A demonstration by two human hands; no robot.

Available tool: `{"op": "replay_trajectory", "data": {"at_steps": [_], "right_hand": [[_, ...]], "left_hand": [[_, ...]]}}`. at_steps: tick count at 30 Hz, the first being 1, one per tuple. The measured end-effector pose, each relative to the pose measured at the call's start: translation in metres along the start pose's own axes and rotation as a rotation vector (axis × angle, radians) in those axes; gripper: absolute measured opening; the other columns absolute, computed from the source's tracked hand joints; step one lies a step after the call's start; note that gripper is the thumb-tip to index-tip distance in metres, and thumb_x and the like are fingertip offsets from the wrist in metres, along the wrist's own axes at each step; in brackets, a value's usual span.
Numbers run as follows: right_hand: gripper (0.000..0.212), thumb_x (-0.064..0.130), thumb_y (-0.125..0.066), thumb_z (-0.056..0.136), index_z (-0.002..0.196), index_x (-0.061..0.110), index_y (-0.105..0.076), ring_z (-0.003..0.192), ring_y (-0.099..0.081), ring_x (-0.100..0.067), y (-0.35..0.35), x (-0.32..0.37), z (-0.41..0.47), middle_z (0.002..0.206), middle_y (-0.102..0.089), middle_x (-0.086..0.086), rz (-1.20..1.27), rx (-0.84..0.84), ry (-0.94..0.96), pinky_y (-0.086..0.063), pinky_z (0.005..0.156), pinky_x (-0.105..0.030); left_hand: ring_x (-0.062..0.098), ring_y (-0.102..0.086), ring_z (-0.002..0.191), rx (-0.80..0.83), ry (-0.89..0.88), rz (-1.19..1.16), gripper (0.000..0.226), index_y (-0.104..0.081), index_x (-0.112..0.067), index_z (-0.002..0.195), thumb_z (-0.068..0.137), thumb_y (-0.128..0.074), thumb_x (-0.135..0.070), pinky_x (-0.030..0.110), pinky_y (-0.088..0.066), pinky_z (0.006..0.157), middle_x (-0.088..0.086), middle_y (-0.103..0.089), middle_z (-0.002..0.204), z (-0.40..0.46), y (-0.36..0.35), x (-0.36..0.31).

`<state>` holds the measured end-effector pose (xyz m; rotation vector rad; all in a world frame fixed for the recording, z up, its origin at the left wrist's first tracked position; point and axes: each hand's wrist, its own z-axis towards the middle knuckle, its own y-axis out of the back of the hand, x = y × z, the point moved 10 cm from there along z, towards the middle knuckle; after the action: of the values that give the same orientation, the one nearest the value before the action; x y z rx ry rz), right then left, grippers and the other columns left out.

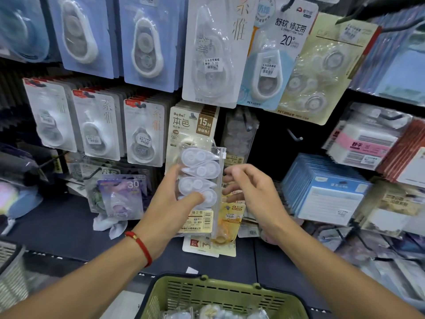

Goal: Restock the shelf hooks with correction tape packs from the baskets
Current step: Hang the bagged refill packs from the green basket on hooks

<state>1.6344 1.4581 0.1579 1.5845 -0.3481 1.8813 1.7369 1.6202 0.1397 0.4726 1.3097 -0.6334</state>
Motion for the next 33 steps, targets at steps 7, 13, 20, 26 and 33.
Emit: {"op": "replay_trajectory", "data": {"at_steps": [7, 13, 20, 26, 33], "right_hand": [[0.015, 0.015, -0.067, 0.103, 0.094, 0.006, -0.075, 0.069, -0.067, -0.011, 0.013, 0.046, -0.01, 0.078, -0.074, -0.003, -0.033, -0.091, 0.149, -0.057, 0.06, -0.026], [0.023, 0.027, -0.067, 0.104, 0.09, 0.01, -0.074, 0.078, -0.071, -0.026, 0.029, 0.034, -0.013, 0.087, -0.077, -0.011, 0.09, -0.275, 0.073, -0.061, 0.072, -0.043], [0.04, 0.035, -0.064, 0.105, 0.093, -0.003, -0.067, 0.082, -0.063, -0.028, 0.075, 0.043, 0.017, 0.097, -0.074, -0.024, 0.131, -0.432, 0.01, -0.058, 0.08, -0.057], [0.045, 0.038, -0.069, 0.101, 0.085, -0.003, -0.066, 0.078, -0.047, -0.024, 0.071, 0.035, 0.024, 0.081, -0.056, -0.014, 0.101, -0.39, -0.009, -0.045, 0.075, -0.045], [0.039, 0.04, -0.068, 0.101, 0.085, 0.004, -0.072, 0.079, -0.054, -0.028, 0.069, 0.035, 0.024, 0.087, -0.066, -0.021, 0.112, -0.41, 0.025, -0.051, 0.079, -0.051]], "left_hand": [[-0.006, -0.067, 0.114, 0.168, -0.04, 0.018, 0.06, -0.063, -0.053, 0.12, 0.081, -0.068, -0.006, 0.009, -0.052, 0.087, -0.026, -0.073, 0.121, -0.01, -0.023, -0.008], [0.014, -0.073, 0.113, 0.25, 0.014, 0.014, 0.045, -0.059, -0.037, 0.124, 0.093, -0.071, -0.007, 0.032, -0.061, 0.092, -0.007, -0.076, 0.121, -0.01, -0.04, -0.005], [0.028, -0.074, 0.08, 0.248, 0.095, -0.029, 0.046, -0.054, -0.023, 0.134, 0.1, -0.06, 0.008, 0.046, -0.066, 0.078, 0.003, -0.078, 0.105, -0.016, -0.055, 0.01], [0.033, -0.077, 0.085, 0.24, 0.117, -0.109, 0.04, -0.056, -0.021, 0.138, 0.102, -0.061, -0.004, 0.039, -0.066, 0.076, 0.013, -0.077, 0.103, -0.015, -0.052, 0.007], [0.028, -0.077, 0.075, 0.208, 0.095, -0.195, 0.037, -0.058, -0.02, 0.135, 0.103, -0.057, 0.0, 0.031, -0.064, 0.069, 0.012, -0.079, 0.096, -0.012, -0.05, 0.003]]}}
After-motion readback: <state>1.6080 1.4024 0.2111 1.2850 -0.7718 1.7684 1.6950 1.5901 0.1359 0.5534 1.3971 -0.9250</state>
